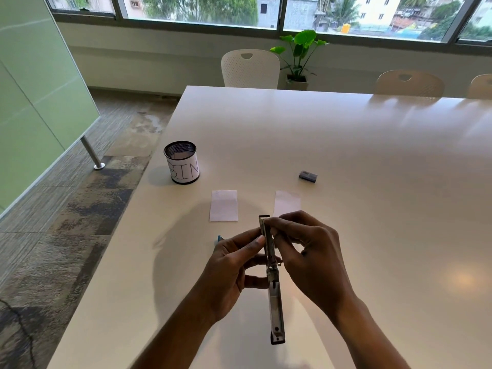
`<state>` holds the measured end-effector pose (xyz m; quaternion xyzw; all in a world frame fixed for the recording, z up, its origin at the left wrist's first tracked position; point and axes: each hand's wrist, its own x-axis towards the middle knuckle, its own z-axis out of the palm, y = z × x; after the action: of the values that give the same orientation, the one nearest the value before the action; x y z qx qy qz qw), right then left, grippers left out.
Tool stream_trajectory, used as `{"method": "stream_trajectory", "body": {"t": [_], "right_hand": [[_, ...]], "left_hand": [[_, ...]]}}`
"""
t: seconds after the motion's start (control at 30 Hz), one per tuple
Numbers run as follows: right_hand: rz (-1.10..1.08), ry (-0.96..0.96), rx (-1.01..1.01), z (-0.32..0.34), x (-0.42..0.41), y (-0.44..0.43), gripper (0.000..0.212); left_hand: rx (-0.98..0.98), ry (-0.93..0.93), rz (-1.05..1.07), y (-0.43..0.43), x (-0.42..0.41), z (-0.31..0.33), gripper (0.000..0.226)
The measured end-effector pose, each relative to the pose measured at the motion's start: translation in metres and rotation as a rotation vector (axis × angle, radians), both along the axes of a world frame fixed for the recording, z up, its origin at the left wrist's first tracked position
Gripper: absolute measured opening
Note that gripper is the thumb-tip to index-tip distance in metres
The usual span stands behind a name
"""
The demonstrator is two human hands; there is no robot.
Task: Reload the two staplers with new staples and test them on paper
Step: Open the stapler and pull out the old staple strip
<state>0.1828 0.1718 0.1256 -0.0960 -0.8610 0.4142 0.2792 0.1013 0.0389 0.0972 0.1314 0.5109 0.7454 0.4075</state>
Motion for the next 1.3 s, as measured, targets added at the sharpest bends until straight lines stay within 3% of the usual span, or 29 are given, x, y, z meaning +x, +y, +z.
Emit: {"method": "stream_trajectory", "body": {"t": [0.27,0.83,1.03,1.3], "right_hand": [[0.027,-0.111,0.148,0.012,-0.005,0.003,0.017],[0.022,-0.263,0.088,0.017,-0.005,0.001,0.012],[-0.01,-0.22,-0.043,0.018,0.001,0.009,0.025],[0.061,-0.246,0.036,0.018,-0.002,0.012,0.025]], "left_hand": [[0.006,-0.012,0.0,0.0,0.0,-0.002,0.031],[0.006,-0.053,0.006,-0.001,-0.002,-0.005,0.031],[0.012,-0.07,0.013,0.0,-0.004,-0.002,0.032],[0.012,-0.08,-0.003,0.003,-0.003,-0.002,0.03]]}}
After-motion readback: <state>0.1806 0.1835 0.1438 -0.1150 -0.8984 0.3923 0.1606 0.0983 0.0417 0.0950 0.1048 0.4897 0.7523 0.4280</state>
